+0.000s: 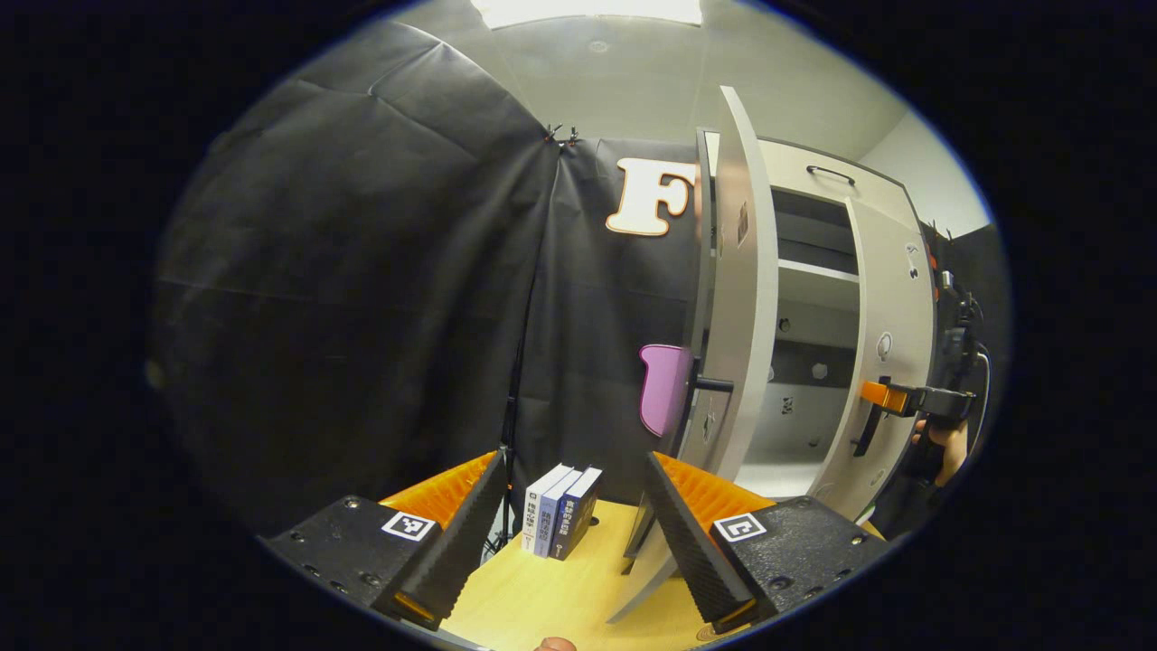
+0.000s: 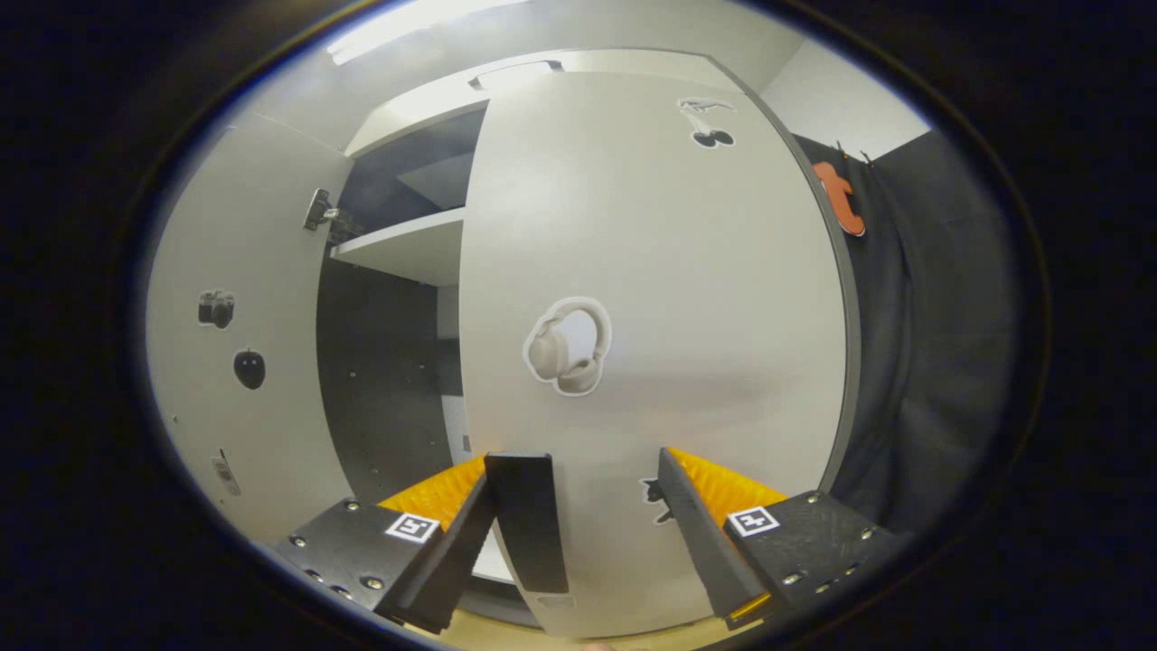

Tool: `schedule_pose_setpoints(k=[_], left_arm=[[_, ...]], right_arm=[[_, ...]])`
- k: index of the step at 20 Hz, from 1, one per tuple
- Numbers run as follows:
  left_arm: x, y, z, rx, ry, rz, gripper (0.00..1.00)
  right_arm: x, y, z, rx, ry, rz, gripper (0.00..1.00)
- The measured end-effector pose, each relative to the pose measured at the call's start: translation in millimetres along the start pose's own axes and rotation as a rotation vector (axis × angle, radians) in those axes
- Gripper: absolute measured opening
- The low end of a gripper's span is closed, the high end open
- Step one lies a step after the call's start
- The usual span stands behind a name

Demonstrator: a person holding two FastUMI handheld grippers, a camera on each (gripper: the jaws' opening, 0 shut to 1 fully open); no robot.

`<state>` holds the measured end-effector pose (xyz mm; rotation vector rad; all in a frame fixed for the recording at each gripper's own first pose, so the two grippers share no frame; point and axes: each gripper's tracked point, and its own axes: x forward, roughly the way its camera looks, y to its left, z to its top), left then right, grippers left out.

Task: Grasp the bottle in the cabinet with the left hand and place it on the coaster, then close the right door with the right hand and the left door with the left hand.

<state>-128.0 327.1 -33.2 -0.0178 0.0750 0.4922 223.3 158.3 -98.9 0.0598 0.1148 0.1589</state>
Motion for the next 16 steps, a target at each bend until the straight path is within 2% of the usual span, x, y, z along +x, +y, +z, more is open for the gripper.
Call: schedule_pose_setpoints(k=[1, 5, 6, 8, 9, 11, 12, 14, 15, 16], left_arm=[[2, 0, 1, 0.001, -0.004, -0.002, 0.92], [12, -4, 13, 0.006, -0.029, -0.023, 0.92], [15, -6, 15, 0.005, -0.035, -0.031, 0.96], [20, -10, 22, 0.001, -0.051, -0.048, 0.92], [22, -13, 26, -0.001, -0.060, -0.061, 0.96], [27, -21, 33, -0.002, -0.076, -0.098, 0.92], [30, -26, 37, 0.000, -0.086, -0.115, 0.96], [36, -33, 44, 0.005, -0.102, -0.151, 0.92], [39, -38, 47, 0.004, -0.105, -0.172, 0.92], [41, -43, 49, 0.004, -0.107, -0.194, 0.96]], right_arm=[[1, 0, 0, -0.001, -0.003, -0.005, 0.96], [5, 1, 0, -0.005, -0.005, -0.029, 0.96], [7, 1, 0, -0.006, -0.006, -0.035, 0.96], [9, 0, 0, -0.010, -0.009, -0.045, 0.96], [10, 1, 0, -0.012, -0.011, -0.050, 0.96], [9, 1, -1, -0.015, -0.016, -0.060, 1.00], [10, 1, -1, -0.016, -0.018, -0.066, 1.00], [11, 1, -2, -0.016, -0.020, -0.076, 0.96], [11, 1, -1, -0.015, -0.020, -0.080, 1.00], [11, 1, -1, -0.016, -0.021, -0.085, 0.96]])
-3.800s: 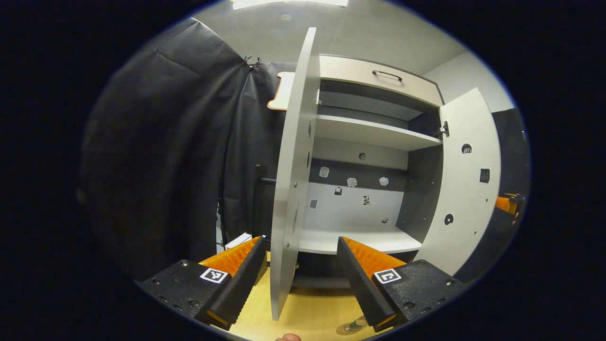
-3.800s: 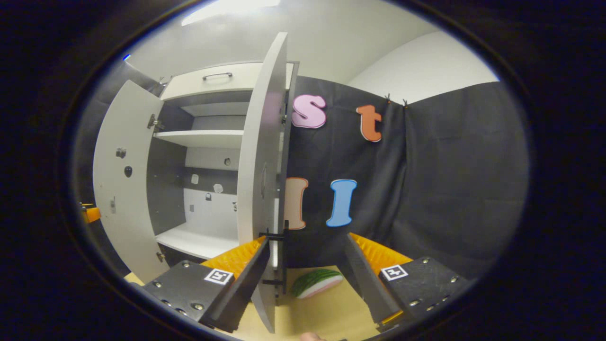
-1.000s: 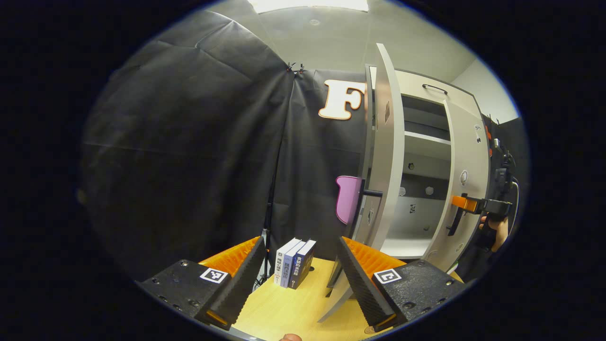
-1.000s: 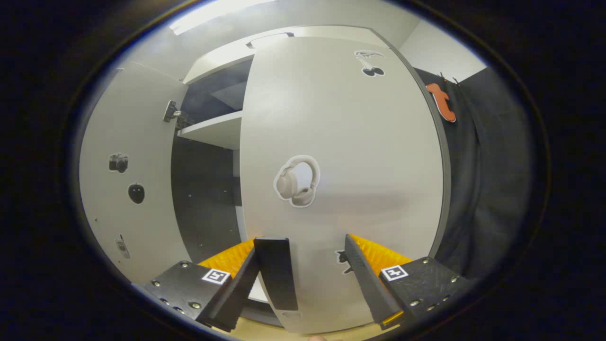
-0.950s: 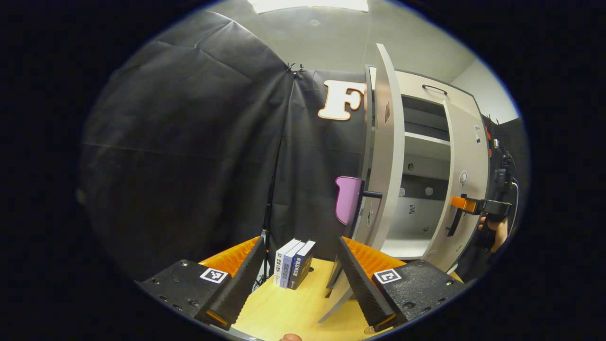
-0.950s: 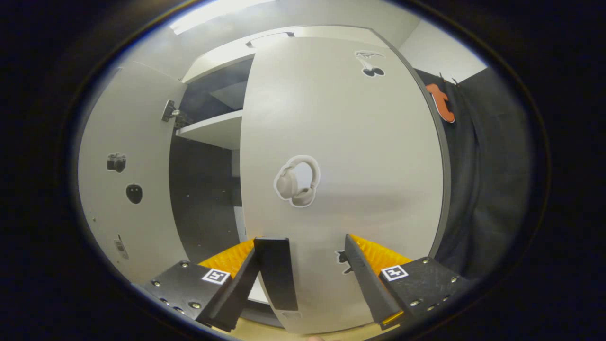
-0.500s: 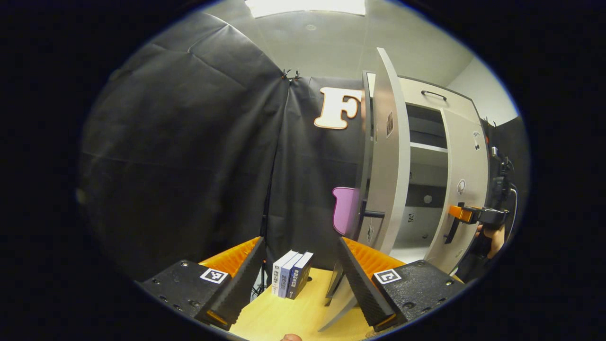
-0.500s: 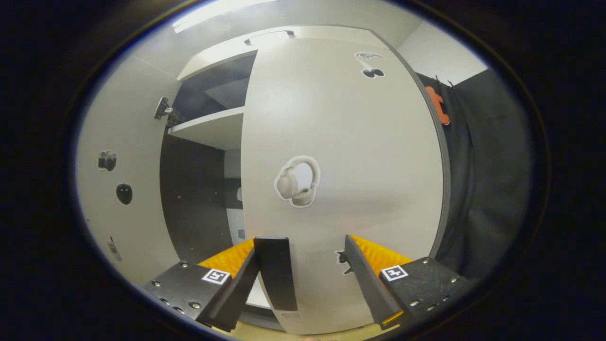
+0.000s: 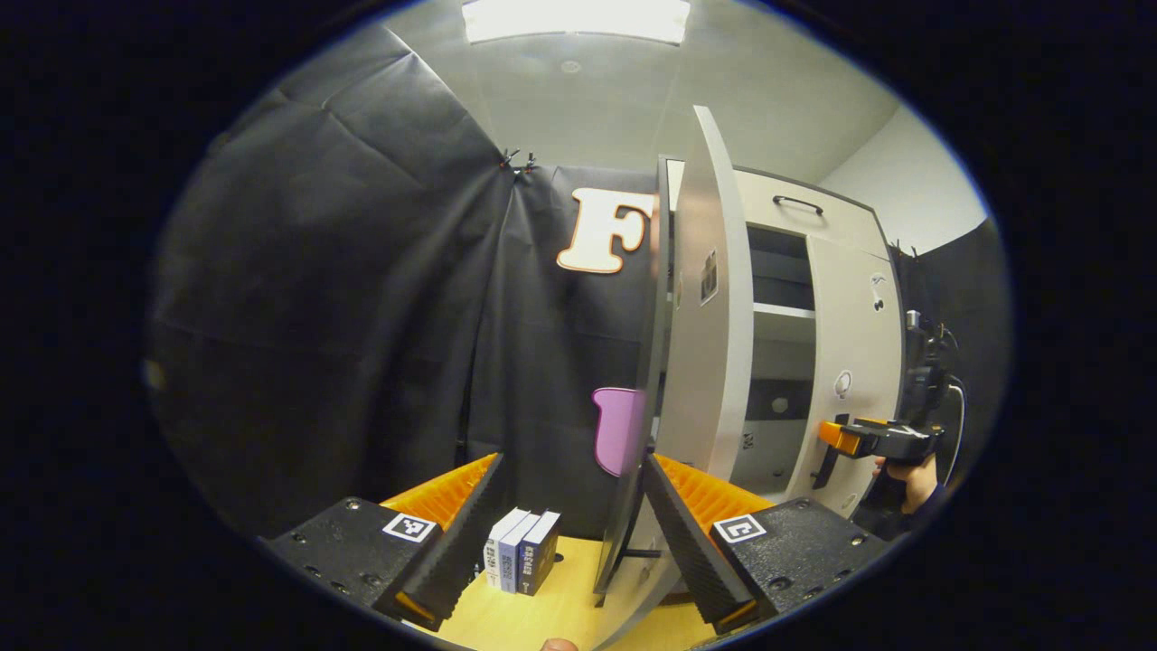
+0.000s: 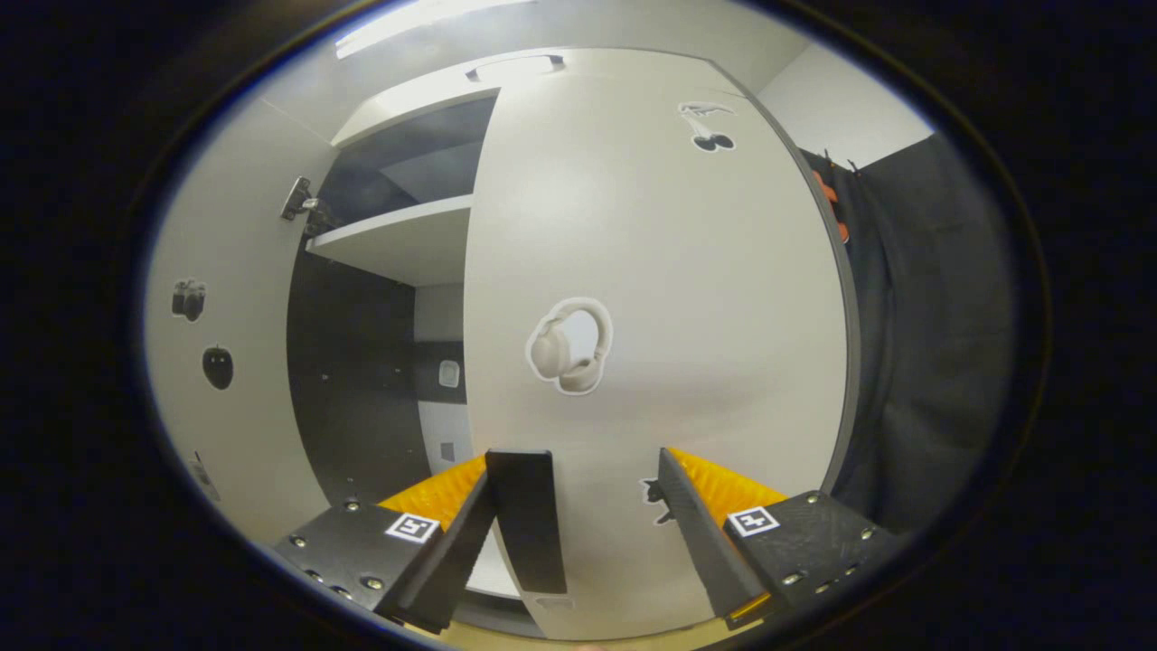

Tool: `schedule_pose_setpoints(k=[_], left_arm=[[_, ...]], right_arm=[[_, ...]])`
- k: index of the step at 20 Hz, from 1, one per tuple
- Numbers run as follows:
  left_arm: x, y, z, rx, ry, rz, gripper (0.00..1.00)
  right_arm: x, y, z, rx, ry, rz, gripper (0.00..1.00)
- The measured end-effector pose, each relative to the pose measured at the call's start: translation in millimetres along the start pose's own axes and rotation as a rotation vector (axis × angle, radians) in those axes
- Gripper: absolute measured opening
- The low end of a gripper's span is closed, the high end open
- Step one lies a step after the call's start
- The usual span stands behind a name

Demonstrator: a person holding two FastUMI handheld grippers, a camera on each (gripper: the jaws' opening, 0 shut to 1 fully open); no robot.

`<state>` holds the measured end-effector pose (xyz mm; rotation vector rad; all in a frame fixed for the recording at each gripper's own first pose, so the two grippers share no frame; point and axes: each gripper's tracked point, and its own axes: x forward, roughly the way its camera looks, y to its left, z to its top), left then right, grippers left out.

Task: Grasp the bottle in the cabinet with the left hand and place it on the coaster, then close the right door with the right hand and the left door with the left hand.

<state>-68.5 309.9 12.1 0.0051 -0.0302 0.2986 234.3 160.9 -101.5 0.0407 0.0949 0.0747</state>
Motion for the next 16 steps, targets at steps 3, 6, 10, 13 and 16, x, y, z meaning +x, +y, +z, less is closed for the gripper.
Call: schedule_pose_setpoints(k=[3, 6, 10, 13, 16], left_arm=[[8, -8, -2, 0.012, 0.008, -0.048, 0.96], [13, -9, -6, 0.021, 0.022, -0.069, 0.92], [16, -16, -10, -0.042, 0.041, -0.141, 0.88], [15, -20, -11, -0.073, 0.042, -0.167, 0.87], [17, -28, -13, -0.060, 0.042, -0.192, 0.92]], right_arm=[[1, 0, 0, -0.001, -0.003, -0.016, 0.96], [2, 0, -1, -0.009, -0.006, -0.028, 1.00], [-1, 0, -1, -0.005, -0.002, -0.006, 1.00], [-10, 0, 1, 0.024, -0.003, 0.041, 1.00], [-25, 0, 6, 0.010, -0.024, 0.070, 1.00]])
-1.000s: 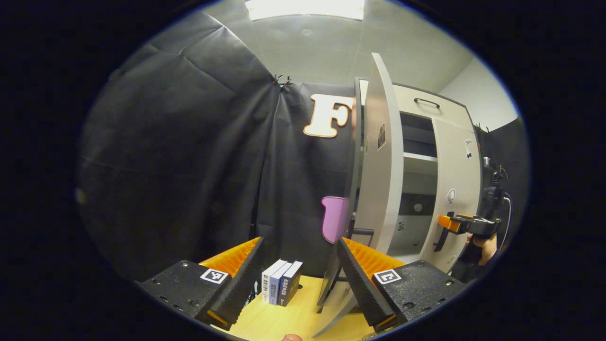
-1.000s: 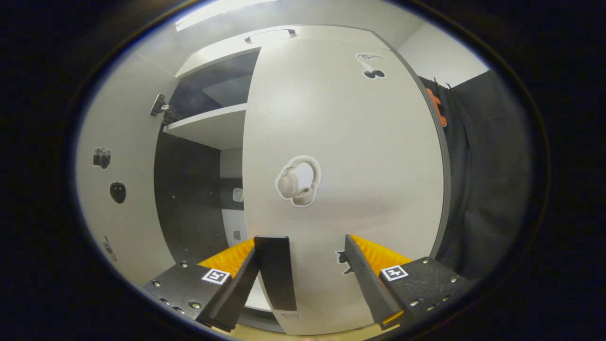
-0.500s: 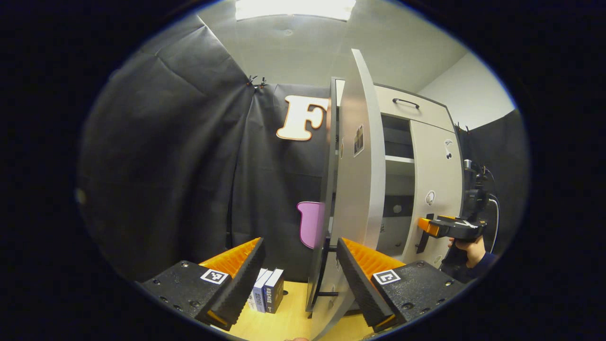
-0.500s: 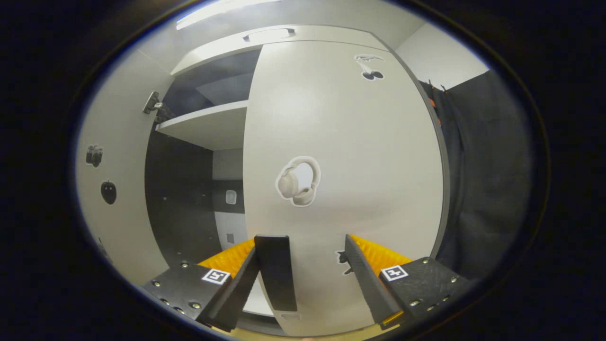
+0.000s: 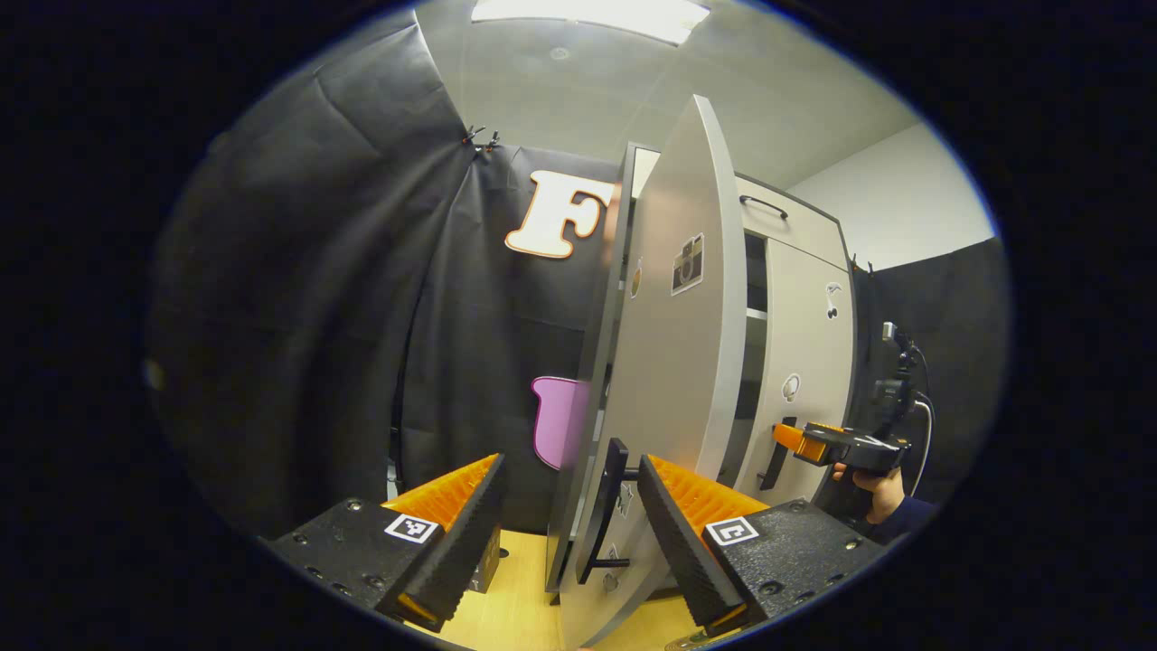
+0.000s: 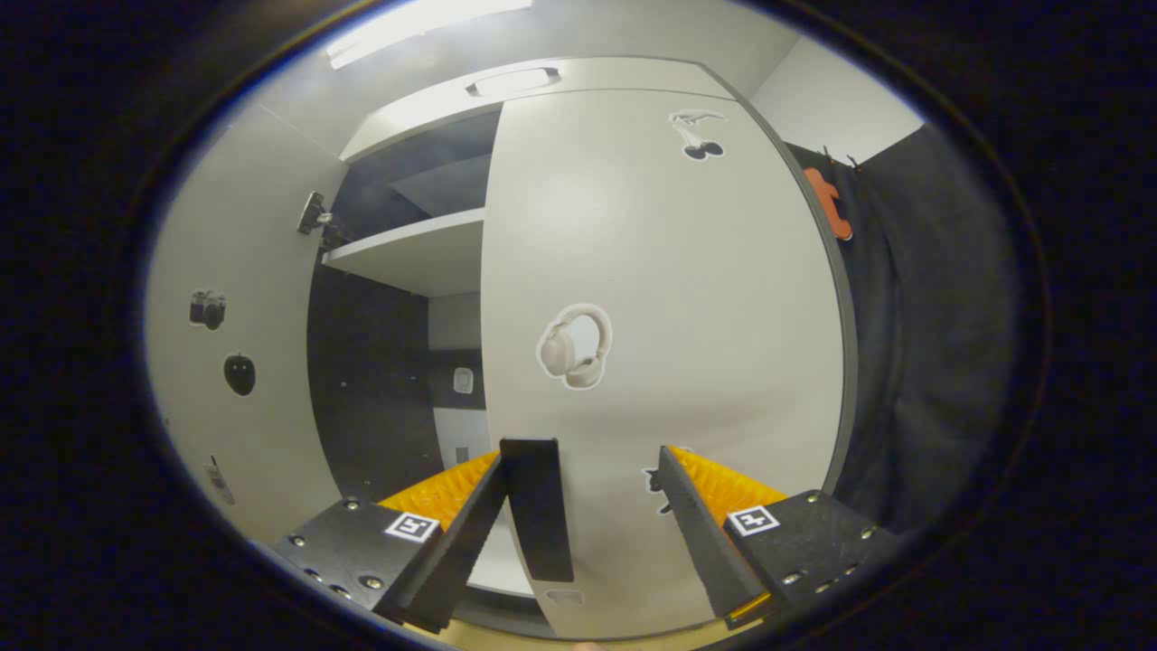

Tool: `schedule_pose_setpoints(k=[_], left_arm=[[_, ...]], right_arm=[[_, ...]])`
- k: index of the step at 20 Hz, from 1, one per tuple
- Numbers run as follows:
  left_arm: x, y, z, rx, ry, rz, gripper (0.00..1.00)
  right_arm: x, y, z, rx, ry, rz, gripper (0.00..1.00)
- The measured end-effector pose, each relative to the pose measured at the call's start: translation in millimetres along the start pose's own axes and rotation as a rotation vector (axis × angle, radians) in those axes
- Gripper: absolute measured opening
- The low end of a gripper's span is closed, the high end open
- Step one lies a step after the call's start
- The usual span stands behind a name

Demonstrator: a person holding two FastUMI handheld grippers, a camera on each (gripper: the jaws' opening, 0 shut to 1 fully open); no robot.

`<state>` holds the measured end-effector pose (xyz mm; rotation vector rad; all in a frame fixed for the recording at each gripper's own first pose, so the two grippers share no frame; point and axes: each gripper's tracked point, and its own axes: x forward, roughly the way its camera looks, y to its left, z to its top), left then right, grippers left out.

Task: Grasp the bottle in the cabinet with the left hand and place it on the coaster, then close the right door with the right hand and the left door with the left hand.

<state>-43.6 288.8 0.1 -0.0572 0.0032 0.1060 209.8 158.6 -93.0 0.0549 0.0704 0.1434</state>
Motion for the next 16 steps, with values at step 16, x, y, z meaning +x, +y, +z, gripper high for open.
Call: schedule_pose_setpoints(k=[16], left_arm=[[47, -121, -29, -0.076, 0.033, -0.242, 0.92]], right_arm=[[-53, -94, 22, -0.002, -0.023, -0.131, 1.00]])
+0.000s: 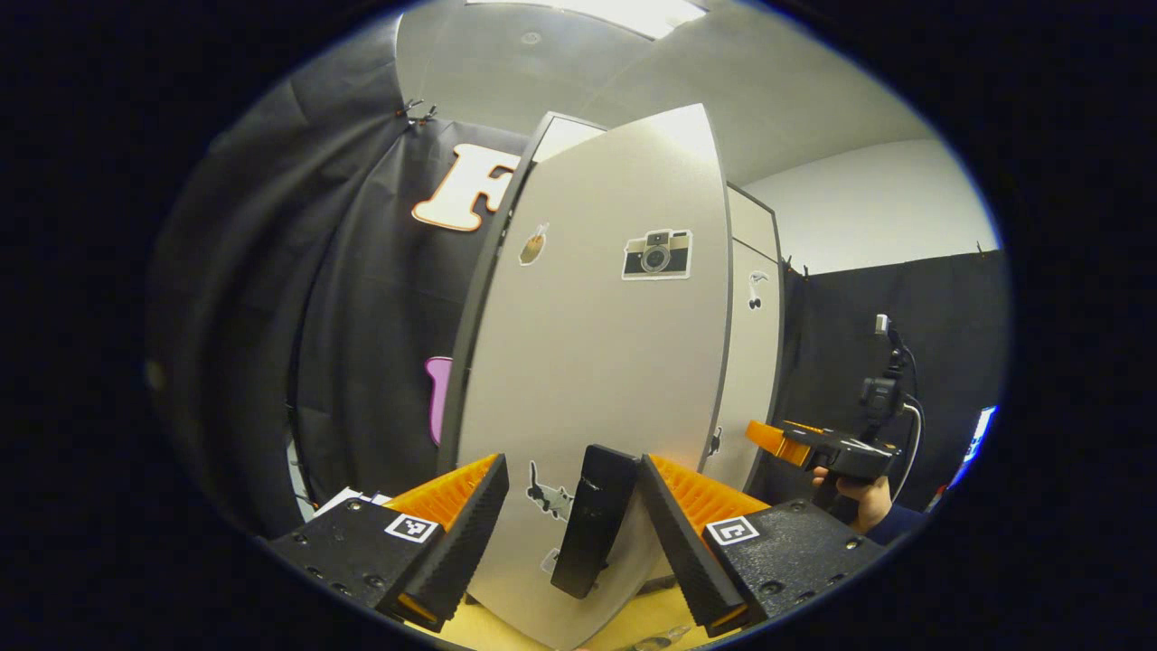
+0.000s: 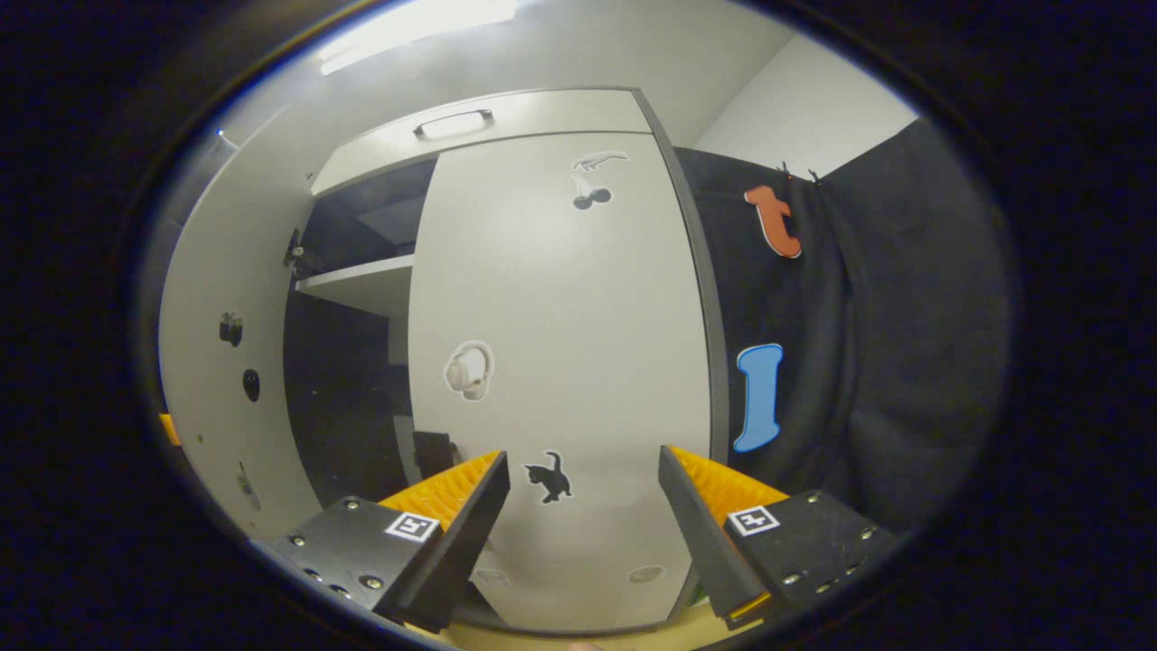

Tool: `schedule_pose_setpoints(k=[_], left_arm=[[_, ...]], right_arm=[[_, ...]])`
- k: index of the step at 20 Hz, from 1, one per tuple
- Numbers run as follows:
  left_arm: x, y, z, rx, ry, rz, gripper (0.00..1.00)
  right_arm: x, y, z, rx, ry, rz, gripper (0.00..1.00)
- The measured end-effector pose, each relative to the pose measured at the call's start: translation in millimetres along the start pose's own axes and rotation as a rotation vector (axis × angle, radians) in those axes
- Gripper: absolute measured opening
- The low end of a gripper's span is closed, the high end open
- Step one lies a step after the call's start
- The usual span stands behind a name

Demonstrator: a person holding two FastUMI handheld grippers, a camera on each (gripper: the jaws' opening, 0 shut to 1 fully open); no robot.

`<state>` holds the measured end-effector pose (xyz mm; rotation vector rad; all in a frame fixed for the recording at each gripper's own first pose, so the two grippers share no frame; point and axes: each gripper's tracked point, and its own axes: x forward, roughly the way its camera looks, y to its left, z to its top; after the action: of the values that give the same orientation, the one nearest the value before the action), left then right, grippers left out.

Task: Grasp the bottle in the cabinet with the left hand and place it on the coaster, then close the right door with the right hand and the left door with the left hand.

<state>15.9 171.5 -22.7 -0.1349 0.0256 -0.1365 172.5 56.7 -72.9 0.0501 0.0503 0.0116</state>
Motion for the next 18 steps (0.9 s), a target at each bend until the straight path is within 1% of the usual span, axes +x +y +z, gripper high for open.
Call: schedule_pose_setpoints(k=[1, 2, 3, 4, 5, 8, 11, 12, 13, 14, 15, 16, 18], left_arm=[[7, -4, -2, -0.010, 0.002, -0.009, 0.87], [14, -7, -6, -0.019, 0.008, -0.012, 0.87], [21, -7, -9, -0.020, 0.014, -0.007, 0.93], [28, -11, -11, -0.023, 0.020, -0.020, 0.98], [36, -17, -14, -0.018, 0.029, -0.029, 0.99], [53, -27, -15, 0.027, 0.040, -0.043, 0.99], [67, -34, -18, 0.051, 0.053, -0.056, 0.99], [70, -34, -19, 0.057, 0.056, -0.059, 0.99], [73, -36, -21, 0.057, 0.058, -0.065, 0.99], [76, -37, -23, 0.056, 0.060, -0.068, 1.00], [80, -38, -24, 0.054, 0.061, -0.070, 1.00], [83, -39, -25, 0.052, 0.062, -0.073, 1.00], [90, -41, -27, 0.053, 0.064, -0.079, 1.00]], right_arm=[[-2, -5, 1, -0.006, 0.000, -0.006, 1.00], [-6, -11, 2, -0.013, -0.002, -0.016, 0.97], [-8, -18, 3, -0.023, -0.004, -0.027, 0.97], [-12, -25, 4, -0.032, -0.006, -0.040, 1.00], [-14, -32, 4, -0.040, -0.008, -0.053, 1.00], [-23, -53, 4, -0.049, -0.003, -0.088, 1.00], [-31, -72, 3, -0.047, 0.002, -0.120, 1.00], [-34, -79, 2, -0.049, 0.003, -0.132, 0.97], [-35, -86, 2, -0.051, 0.005, -0.144, 0.97], [-38, -92, 1, -0.052, 0.007, -0.154, 1.00], [-40, -98, 1, -0.050, 0.009, -0.164, 0.97], [-41, -103, -1, -0.048, 0.012, -0.173, 1.00], [-45, -114, -3, -0.049, 0.017, -0.191, 1.00]])
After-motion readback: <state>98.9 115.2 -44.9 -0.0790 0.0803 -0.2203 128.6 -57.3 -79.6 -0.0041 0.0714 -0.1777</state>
